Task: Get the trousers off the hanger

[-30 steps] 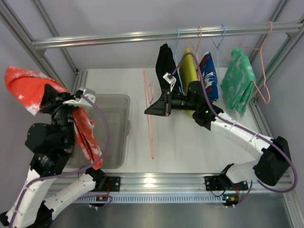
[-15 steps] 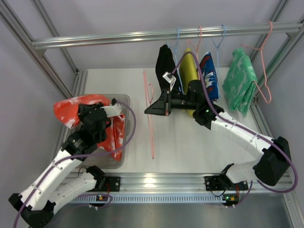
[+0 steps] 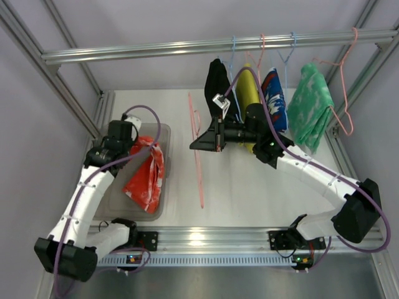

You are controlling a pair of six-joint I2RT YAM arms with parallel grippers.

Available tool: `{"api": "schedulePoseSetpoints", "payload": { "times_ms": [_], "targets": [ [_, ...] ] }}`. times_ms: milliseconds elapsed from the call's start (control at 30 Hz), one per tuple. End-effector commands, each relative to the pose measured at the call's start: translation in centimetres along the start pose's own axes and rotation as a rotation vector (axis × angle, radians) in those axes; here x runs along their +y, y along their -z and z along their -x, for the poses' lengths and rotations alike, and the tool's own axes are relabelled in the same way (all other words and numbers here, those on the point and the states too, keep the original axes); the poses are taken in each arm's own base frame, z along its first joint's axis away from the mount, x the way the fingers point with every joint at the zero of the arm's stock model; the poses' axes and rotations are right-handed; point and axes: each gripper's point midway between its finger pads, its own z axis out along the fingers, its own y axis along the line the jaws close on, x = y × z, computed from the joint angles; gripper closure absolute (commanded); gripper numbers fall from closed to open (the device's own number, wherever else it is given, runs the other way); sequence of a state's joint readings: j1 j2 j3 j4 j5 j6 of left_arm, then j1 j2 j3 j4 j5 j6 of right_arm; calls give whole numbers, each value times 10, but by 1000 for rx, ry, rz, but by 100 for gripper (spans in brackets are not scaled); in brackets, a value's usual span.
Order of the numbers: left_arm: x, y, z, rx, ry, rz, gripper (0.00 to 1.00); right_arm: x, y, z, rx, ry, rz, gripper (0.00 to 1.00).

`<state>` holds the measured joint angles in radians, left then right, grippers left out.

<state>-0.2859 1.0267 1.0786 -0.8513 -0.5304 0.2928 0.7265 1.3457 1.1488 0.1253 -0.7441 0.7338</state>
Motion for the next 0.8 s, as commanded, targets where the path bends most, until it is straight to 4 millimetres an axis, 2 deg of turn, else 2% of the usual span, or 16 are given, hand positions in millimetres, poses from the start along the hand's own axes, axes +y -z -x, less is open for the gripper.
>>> {"api": "schedulePoseSetpoints", "payload": {
  "times_ms": [0,100,167,200,267,300,333,400,433,467,500,600,633,667,733,767],
  "targets": [
    [16,-14,-19,60,209,20,100,27,9,16,-31,79,42,100],
    [32,-25,-38,130,289,108,100,27,8,15,-29,78,43,100],
    [29,-38,-54,209,328,116,100,26,8,15,-27,78,43,100],
    [25,-46,-73,284,347,102,100,25,7,14,-27,76,42,100],
    [22,-54,-80,319,362,66,100,24,8,15,-28,78,42,100],
    [29,-57,-84,328,392,81,100,25,8,15,-29,81,43,100],
    [22,-62,-82,321,394,23,91,24,8,14,-28,79,41,100],
    [18,-66,-81,317,392,-2,67,25,8,15,-29,79,44,100],
    [10,-66,-76,300,388,-62,59,26,8,17,-32,85,47,100],
    [5,-64,-73,284,385,-106,43,27,9,17,-31,86,46,100],
    [0,-62,-69,262,379,-162,36,27,9,18,-33,90,45,100],
    [-28,-36,-45,101,281,-399,27,28,11,17,-32,96,46,100],
    [-27,-22,-38,20,215,-428,23,30,12,17,-32,100,48,100],
    [-40,-8,-35,-30,190,-511,19,30,14,17,-34,104,48,100],
    [-39,14,-29,-140,116,-522,13,31,16,17,-37,108,46,100],
    [-56,31,-33,-161,83,-620,13,32,17,18,-38,112,48,100]
  ]
}}
